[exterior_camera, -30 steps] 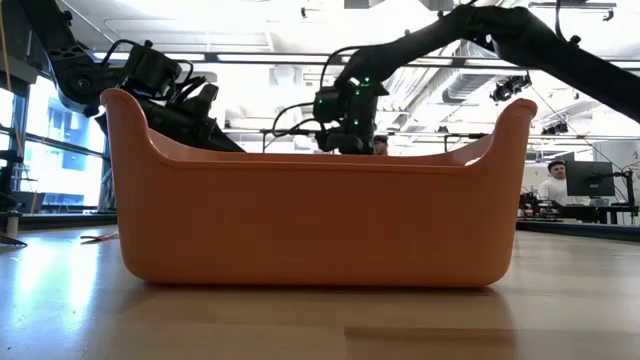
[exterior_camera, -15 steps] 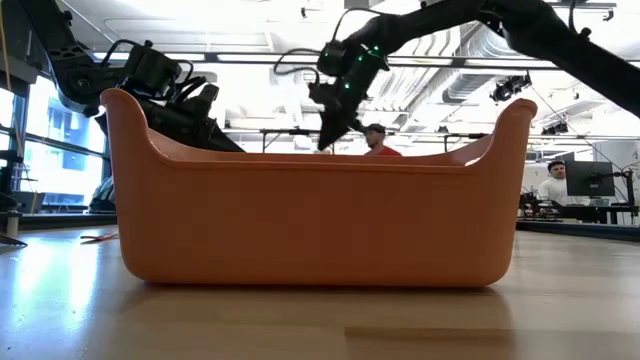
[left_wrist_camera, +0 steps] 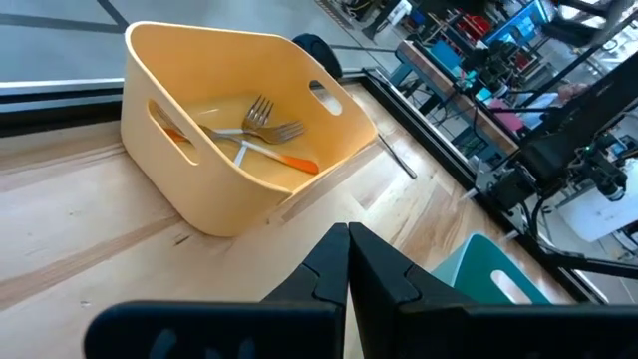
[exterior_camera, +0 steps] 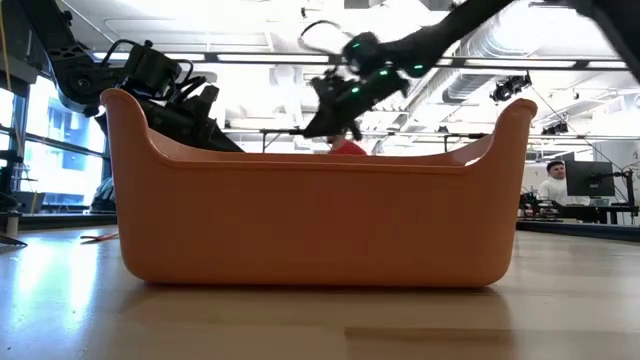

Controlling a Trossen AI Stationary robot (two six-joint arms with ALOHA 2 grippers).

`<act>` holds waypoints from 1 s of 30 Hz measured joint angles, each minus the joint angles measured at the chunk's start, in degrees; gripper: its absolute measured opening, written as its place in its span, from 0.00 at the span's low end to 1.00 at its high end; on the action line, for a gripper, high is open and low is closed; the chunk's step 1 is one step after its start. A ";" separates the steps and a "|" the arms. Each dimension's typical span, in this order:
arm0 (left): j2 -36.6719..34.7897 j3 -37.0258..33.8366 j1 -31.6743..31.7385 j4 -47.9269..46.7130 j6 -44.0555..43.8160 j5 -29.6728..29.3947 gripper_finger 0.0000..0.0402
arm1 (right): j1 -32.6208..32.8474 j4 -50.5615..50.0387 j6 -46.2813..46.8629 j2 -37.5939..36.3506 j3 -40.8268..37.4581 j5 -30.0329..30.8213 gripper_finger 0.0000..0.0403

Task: Sort silverware by color (type)
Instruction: Put the black fork into the green bin

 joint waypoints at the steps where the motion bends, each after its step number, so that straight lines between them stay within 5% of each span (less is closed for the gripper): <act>1: 0.00 0.00 0.01 -0.03 0.01 0.00 0.00 | 0.26 3.33 1.63 -2.16 -3.64 0.61 0.00; 8: 0.01 0.00 0.01 -0.41 1.14 0.02 0.00 | 0.38 9.64 9.04 -20.44 -25.83 10.05 0.00; 15: 0.02 0.00 0.01 -1.44 1.28 0.01 0.00 | -1.46 -0.99 17.25 -35.02 -41.79 17.40 0.00; 21: 0.08 0.00 0.01 -3.30 2.99 -2.67 0.00 | -6.74 -12.94 25.53 -36.13 -46.14 19.89 0.03; 30: 0.68 0.02 -0.01 -3.37 2.99 -5.35 0.00 | -15.90 -17.40 26.19 -27.25 -45.99 19.88 0.30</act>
